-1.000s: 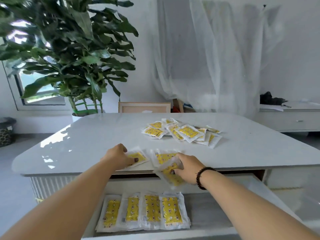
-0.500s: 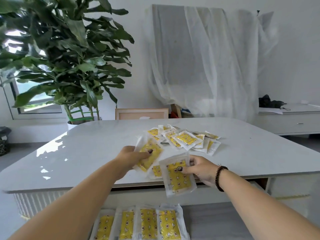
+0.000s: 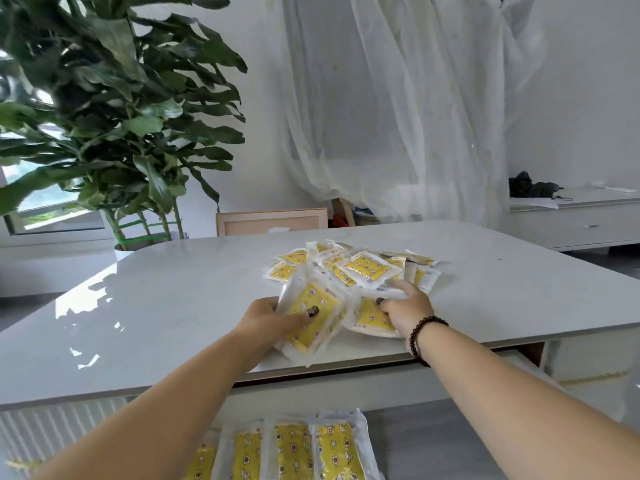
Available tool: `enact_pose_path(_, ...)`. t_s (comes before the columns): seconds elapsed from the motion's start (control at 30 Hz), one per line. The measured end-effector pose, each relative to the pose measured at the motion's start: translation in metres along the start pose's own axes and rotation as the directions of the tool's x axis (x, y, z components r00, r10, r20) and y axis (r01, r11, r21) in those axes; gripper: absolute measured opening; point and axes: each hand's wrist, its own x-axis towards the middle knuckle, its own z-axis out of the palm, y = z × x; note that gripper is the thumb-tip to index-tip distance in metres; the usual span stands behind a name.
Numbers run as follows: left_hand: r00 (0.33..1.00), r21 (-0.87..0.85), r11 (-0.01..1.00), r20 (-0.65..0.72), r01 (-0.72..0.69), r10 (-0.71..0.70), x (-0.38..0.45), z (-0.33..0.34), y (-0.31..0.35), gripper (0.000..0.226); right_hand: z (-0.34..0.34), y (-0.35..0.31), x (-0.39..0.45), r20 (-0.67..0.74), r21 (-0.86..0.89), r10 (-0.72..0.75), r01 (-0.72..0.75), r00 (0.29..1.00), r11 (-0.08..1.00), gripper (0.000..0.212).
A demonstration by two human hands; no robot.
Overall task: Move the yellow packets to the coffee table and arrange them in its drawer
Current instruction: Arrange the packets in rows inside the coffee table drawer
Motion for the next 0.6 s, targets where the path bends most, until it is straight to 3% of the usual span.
enact_pose_path(0.1,0.995,-0.361,0.932,-0.105,-0.037,-0.001,0.004,-0.006,-0.006,0.022,0.013,-0.004,-0.004,-0.173,-0.017,-0.055,0.052,0.983,0.998,0.028)
enact_pose_path(0.2,0.987,-0.431,0.897,-0.157,-0.098,0.032,0.003,-0.007,-0.008,0.019,0.033,-0.015,-0.023,0.006,0.008,-0.137,0.137,0.991,0.991,0.022)
enact_pose_path(0.3,0.972,-0.254,0.957,-0.220,-0.143,0.087,0.005,-0.003,-0.008,0.050,0.060,-0.018,-0.035,0.209,-0.015,-0.218,0.226,0.953,0.974,0.036)
enact_pose_path(0.37,0.969,-0.033,0.988,-0.201,-0.152,0.143,0.010,-0.002,-0.008,0.072,0.073,-0.014,-0.035,0.210,-0.044,-0.255,0.270,0.944,0.962,0.032)
enact_pose_path(0.43,0.974,0.126,0.980,-0.145,-0.157,0.174,0.014,-0.002,-0.007,0.090,0.077,-0.011,-0.029,0.143,-0.052,-0.247,0.257,0.958,0.965,0.031)
enact_pose_path(0.53,0.969,0.157,0.973,-0.154,-0.169,0.193,0.019,-0.003,-0.007,0.096,0.069,-0.014,-0.019,-0.045,-0.046,-0.250,0.248,0.967,0.968,0.009)
enact_pose_path(0.6,0.961,0.140,0.970,-0.169,-0.198,0.220,0.022,-0.004,-0.009,0.095,0.061,-0.015,-0.001,-0.186,-0.072,-0.242,0.233,0.952,0.970,0.028)
